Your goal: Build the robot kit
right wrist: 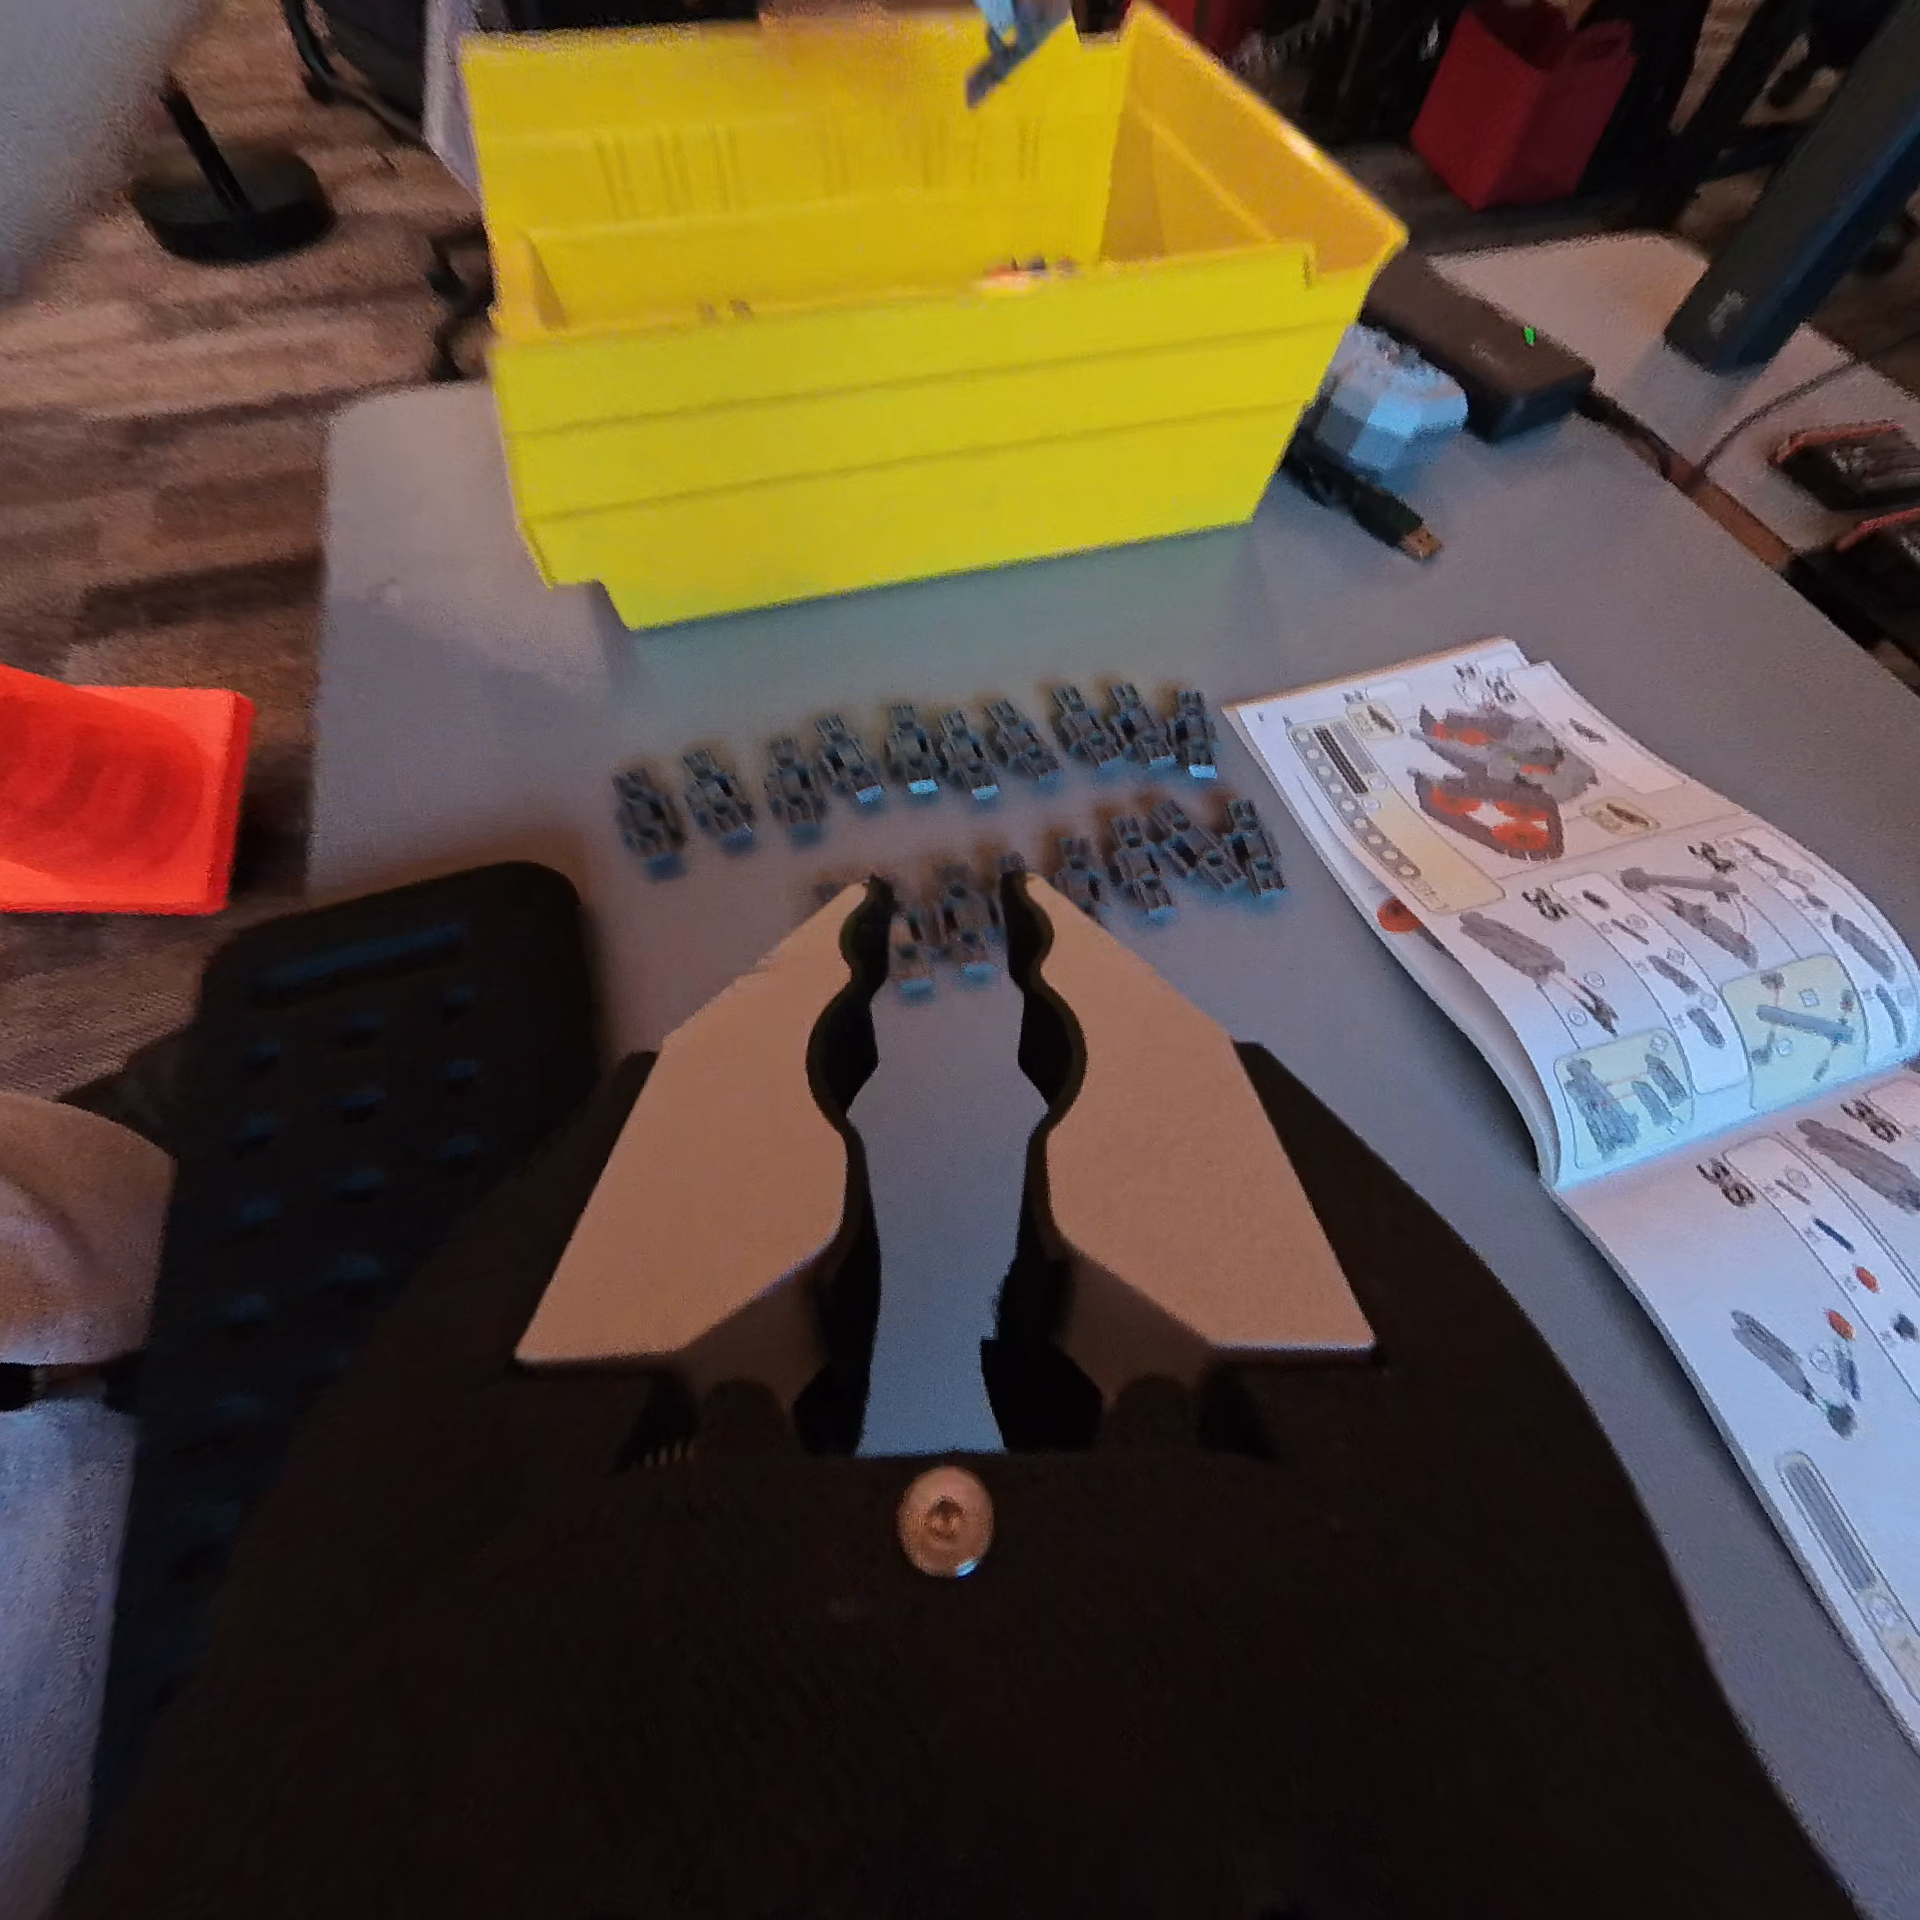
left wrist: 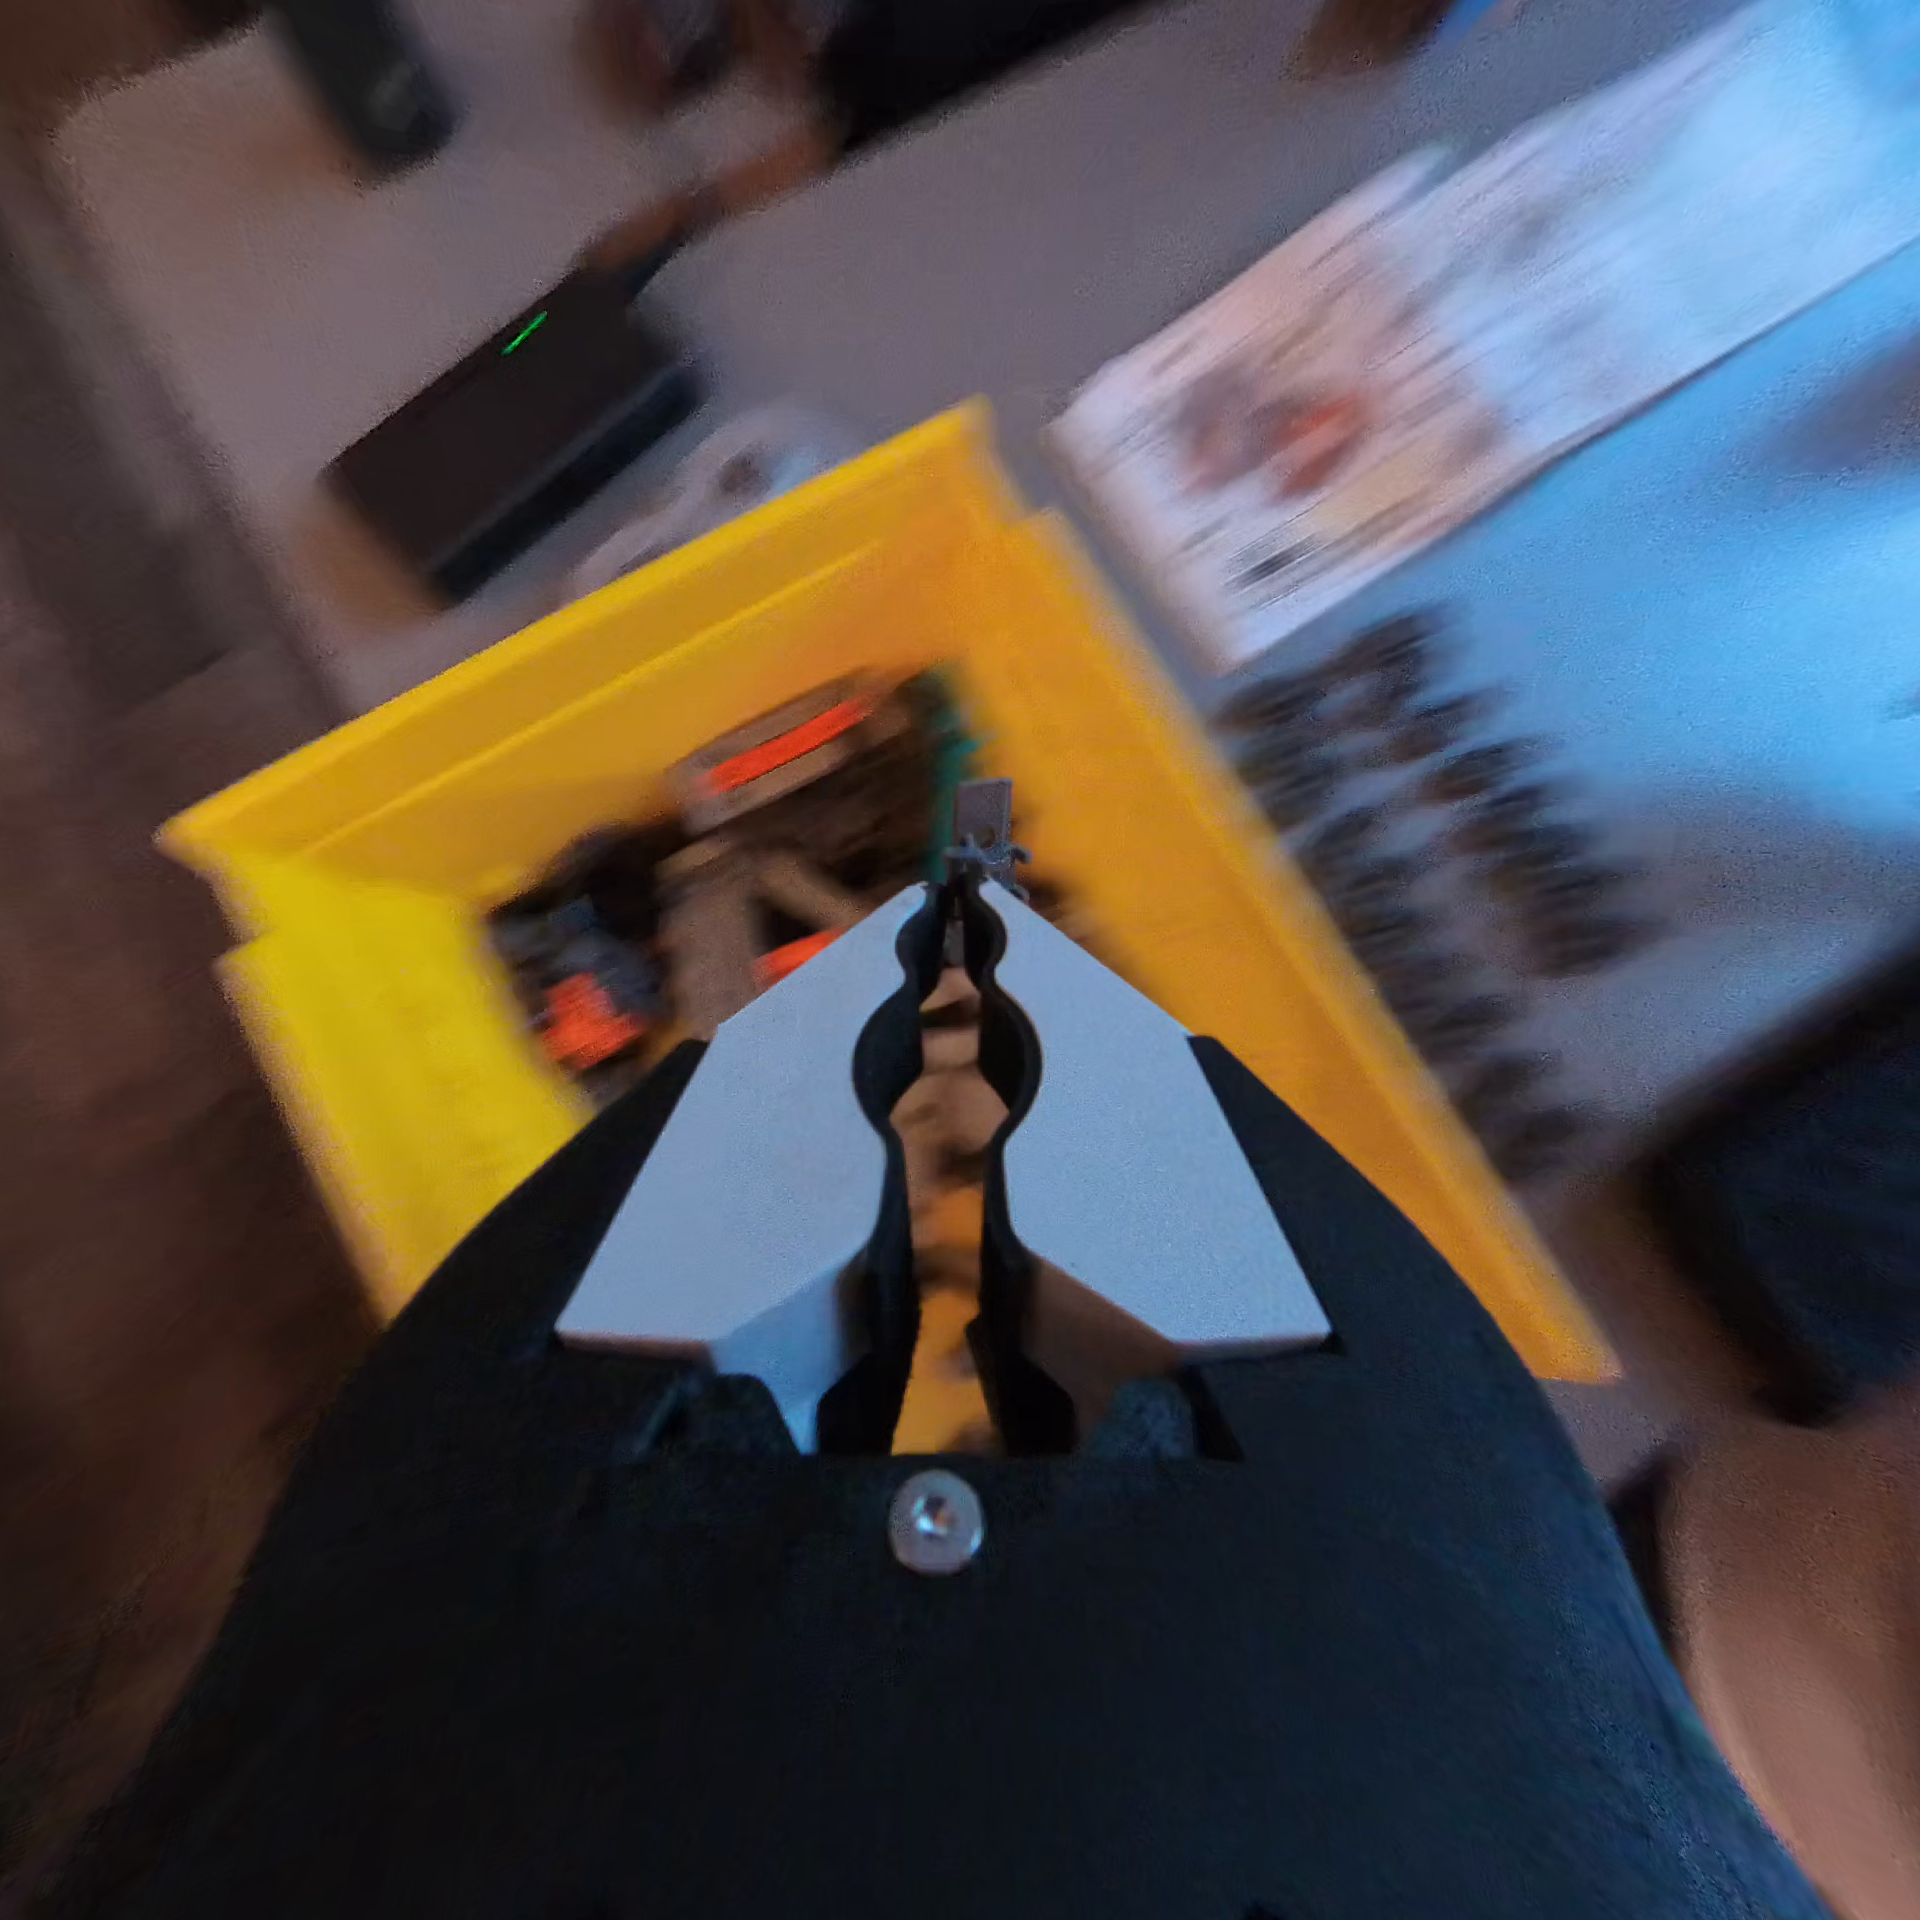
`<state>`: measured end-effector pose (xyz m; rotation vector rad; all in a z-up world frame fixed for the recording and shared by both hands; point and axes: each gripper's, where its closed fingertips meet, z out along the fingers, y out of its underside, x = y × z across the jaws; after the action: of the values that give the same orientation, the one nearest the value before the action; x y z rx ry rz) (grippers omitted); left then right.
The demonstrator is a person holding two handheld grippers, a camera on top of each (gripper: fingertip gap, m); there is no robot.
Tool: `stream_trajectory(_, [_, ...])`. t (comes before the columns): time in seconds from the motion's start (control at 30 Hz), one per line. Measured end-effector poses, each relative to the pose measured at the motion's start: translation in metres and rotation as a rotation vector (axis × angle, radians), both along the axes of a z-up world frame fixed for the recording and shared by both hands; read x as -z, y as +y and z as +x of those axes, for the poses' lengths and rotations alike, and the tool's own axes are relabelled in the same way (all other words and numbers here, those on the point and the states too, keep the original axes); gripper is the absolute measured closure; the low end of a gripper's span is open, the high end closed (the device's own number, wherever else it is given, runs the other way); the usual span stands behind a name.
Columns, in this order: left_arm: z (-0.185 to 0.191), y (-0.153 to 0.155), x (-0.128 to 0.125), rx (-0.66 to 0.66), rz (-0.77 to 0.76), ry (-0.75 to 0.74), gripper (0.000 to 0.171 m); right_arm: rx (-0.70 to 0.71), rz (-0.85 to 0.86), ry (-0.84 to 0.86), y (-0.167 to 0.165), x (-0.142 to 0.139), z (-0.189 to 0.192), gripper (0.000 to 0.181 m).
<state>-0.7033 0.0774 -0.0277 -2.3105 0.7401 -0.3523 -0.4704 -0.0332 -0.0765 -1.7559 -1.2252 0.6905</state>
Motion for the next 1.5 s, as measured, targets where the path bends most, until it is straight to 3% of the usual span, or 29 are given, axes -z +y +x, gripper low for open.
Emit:
stream_trajectory(0.1, [0.079, -0.055, -0.048, 0.206, 0.038, -0.400, 0.171, -0.094, -0.028, 0.181, -0.015, -0.029, -0.016, 0.157])
stream_trajectory(0.23, [0.145, -0.113, -0.073, 0.419, 0.068, -0.624, 0.171, -0.306, -0.209, 0.333, -0.029, -0.057, -0.031, 0.143])
stream_trajectory(0.43, [0.190, -0.138, -0.071, 0.516, 0.076, -0.724, 0.171, -0.460, -0.430, 0.554, -0.028, -0.106, -0.035, 0.143])
stream_trajectory(0.67, [0.207, -0.143, -0.068, 0.533, 0.058, -0.738, 0.171, -0.561, -0.481, 0.572, -0.043, -0.104, -0.037, 0.148])
stream_trajectory(0.77, [0.214, -0.145, -0.067, 0.542, 0.067, -0.730, 0.171, -0.581, -0.474, 0.596, -0.046, -0.109, -0.035, 0.169])
stream_trajectory(0.83, [0.211, -0.140, -0.066, 0.507, 0.063, -0.730, 0.171, -0.546, -0.485, 0.601, -0.041, -0.107, -0.033, 0.172])
stream_trajectory(0.93, [0.193, -0.128, -0.057, 0.396, 0.112, -0.659, 0.150, -0.442, -0.538, 0.473, -0.036, -0.081, -0.029, 0.172])
stream_trajectory(1.03, [0.165, -0.130, -0.047, 0.301, 0.186, -0.594, 0.151, -0.211, -0.357, 0.041, -0.027, -0.008, -0.022, 0.171])
stream_trajectory(1.13, [0.143, -0.139, -0.035, 0.222, 0.202, -0.575, 0.152, -0.121, -0.212, -0.231, -0.035, 0.038, -0.025, 0.171])
stream_trajectory(1.33, [0.117, -0.158, -0.036, 0.181, 0.214, -0.597, 0.156, -0.020, -0.168, -0.441, -0.034, 0.079, -0.034, 0.171])
stream_trajectory(1.5, [0.103, -0.169, -0.035, 0.171, 0.235, -0.560, 0.156, -0.021, -0.153, -0.496, -0.041, 0.089, -0.042, 0.171])
